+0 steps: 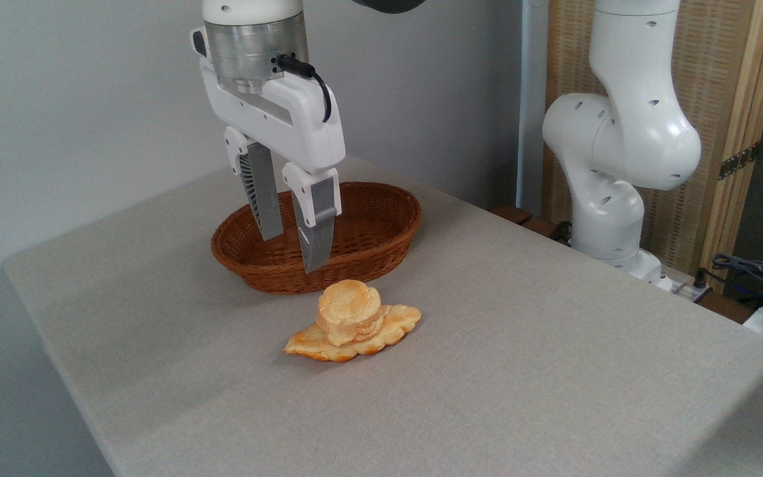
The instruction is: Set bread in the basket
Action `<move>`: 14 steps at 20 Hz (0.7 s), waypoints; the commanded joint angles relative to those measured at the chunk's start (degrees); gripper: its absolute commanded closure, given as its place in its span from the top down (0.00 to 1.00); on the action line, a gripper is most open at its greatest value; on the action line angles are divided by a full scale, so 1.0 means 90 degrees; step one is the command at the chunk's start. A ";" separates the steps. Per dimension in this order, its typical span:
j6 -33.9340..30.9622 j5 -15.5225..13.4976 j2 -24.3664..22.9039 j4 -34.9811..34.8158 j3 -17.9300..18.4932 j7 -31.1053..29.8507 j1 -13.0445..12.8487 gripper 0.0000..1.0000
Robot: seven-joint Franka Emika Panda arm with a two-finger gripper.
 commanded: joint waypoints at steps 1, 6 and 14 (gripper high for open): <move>-0.0379 -0.0107 0.0000 0.0109 -0.0037 0.0084 0.0052 1.00; -0.0487 -0.0107 0.0049 0.0099 -0.0037 0.0075 0.0052 1.00; -0.0137 -0.0107 0.0010 -0.0856 -0.0037 0.0660 0.0032 1.00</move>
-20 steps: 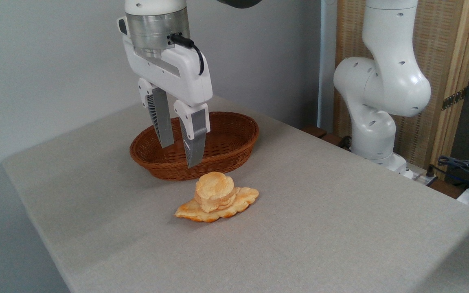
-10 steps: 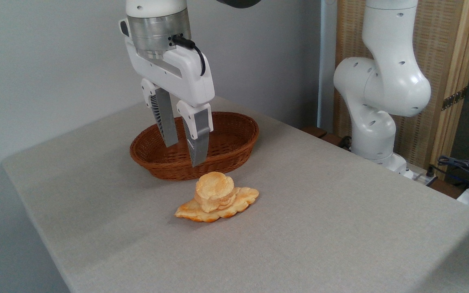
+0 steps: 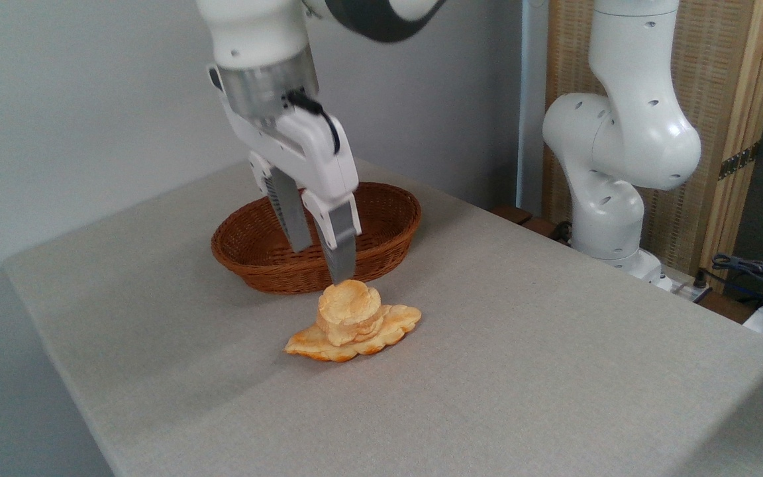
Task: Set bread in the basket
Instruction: 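Lower the open gripper onto the round bun atop the pastry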
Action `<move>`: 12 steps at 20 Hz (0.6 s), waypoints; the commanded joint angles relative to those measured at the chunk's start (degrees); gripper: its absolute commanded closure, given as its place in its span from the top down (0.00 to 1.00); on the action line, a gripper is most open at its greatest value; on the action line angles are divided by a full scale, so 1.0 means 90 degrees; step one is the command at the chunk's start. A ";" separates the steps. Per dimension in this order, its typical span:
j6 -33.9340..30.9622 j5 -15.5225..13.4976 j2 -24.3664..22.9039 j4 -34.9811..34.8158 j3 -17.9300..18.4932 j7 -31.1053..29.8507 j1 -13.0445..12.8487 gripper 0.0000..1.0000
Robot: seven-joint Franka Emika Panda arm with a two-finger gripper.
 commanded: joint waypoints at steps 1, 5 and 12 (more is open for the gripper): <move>0.0282 -0.0107 -0.0053 -0.0529 -0.0003 0.0384 0.0032 1.00; 0.0653 -0.0097 -0.0083 -0.0987 0.0007 0.0609 0.0032 1.00; 0.0917 -0.0214 -0.0044 -0.1174 -0.0003 0.0609 0.0032 1.00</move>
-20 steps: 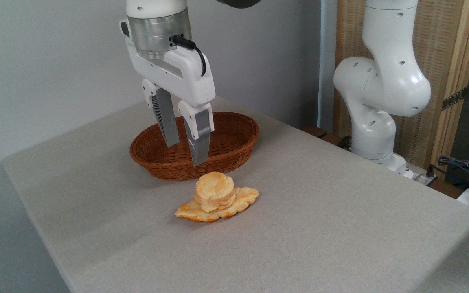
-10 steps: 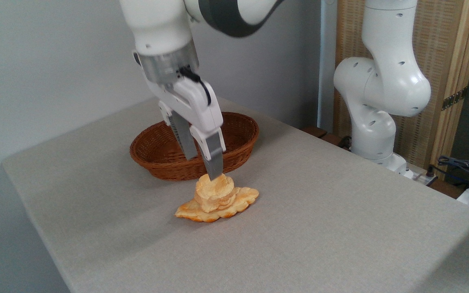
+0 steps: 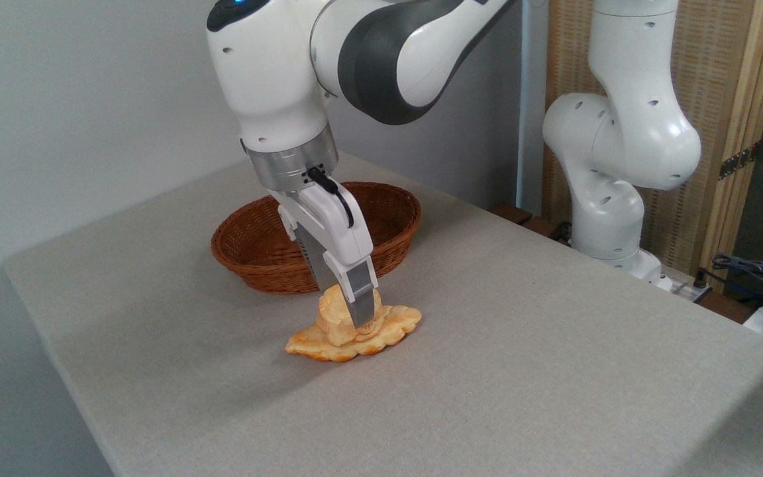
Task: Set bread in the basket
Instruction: 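Lower the open gripper onto the round bun atop the pastry, then close the gripper around the round bun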
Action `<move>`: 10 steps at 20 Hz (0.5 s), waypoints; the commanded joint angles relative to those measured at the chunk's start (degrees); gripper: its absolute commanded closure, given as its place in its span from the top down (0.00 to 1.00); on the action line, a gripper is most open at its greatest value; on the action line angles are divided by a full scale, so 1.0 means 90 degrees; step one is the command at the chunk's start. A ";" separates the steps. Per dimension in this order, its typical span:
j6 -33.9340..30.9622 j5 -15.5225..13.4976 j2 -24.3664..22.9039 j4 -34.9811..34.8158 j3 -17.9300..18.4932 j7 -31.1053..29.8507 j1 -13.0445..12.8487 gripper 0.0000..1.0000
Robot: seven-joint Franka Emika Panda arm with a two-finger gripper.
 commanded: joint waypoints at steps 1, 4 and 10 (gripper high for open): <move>0.0119 -0.0188 -0.0069 -0.0099 -0.0001 0.0135 0.0032 1.00; 0.0119 -0.0226 -0.0050 -0.0099 -0.0011 0.0125 0.0032 1.00; 0.0100 -0.0402 -0.0147 -0.0021 0.0302 0.0125 0.0052 1.00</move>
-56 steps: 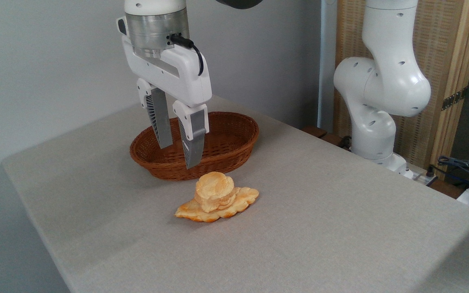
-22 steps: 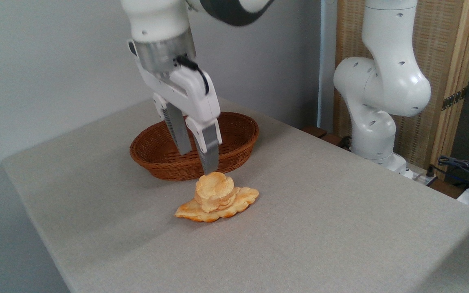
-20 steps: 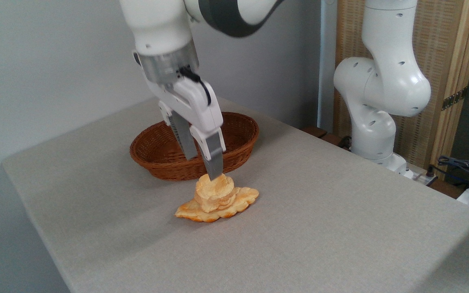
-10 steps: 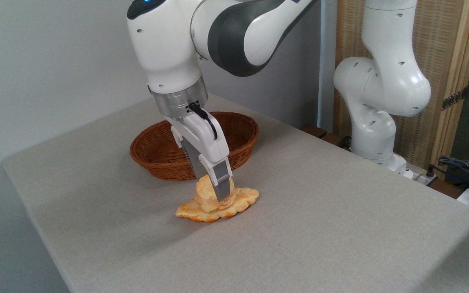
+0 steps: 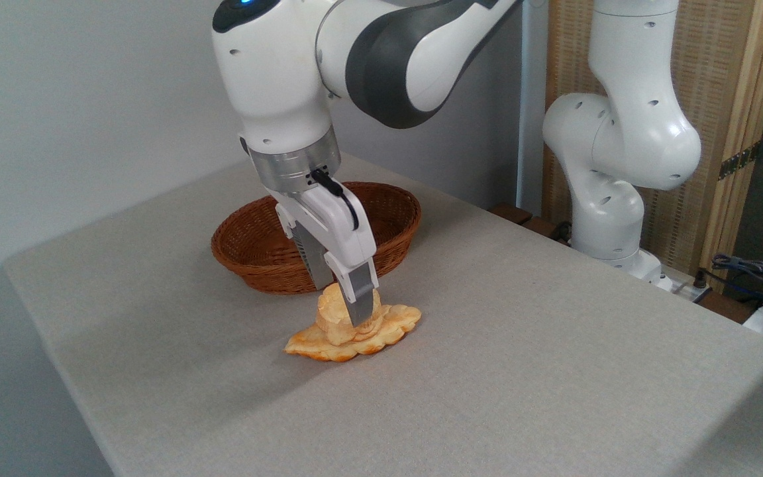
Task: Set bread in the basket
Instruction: 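Close the gripper around the round bun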
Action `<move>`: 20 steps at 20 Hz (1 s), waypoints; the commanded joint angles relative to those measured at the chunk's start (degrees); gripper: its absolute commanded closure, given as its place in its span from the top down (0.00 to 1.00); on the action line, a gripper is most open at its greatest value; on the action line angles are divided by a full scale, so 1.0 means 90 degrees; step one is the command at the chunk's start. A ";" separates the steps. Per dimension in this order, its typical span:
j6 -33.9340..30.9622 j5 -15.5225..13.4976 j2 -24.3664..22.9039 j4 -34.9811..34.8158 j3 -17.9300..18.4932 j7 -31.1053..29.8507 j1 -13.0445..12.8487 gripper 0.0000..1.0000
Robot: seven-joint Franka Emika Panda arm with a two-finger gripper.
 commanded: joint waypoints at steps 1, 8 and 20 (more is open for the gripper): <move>0.0048 -0.0147 -0.0111 -0.0020 0.0140 0.0124 0.0027 1.00; 0.0048 -0.0322 -0.0032 -0.0040 0.0100 0.0115 -0.0031 1.00; 0.0067 -0.0294 0.0192 -0.0040 0.0110 0.0183 -0.0100 1.00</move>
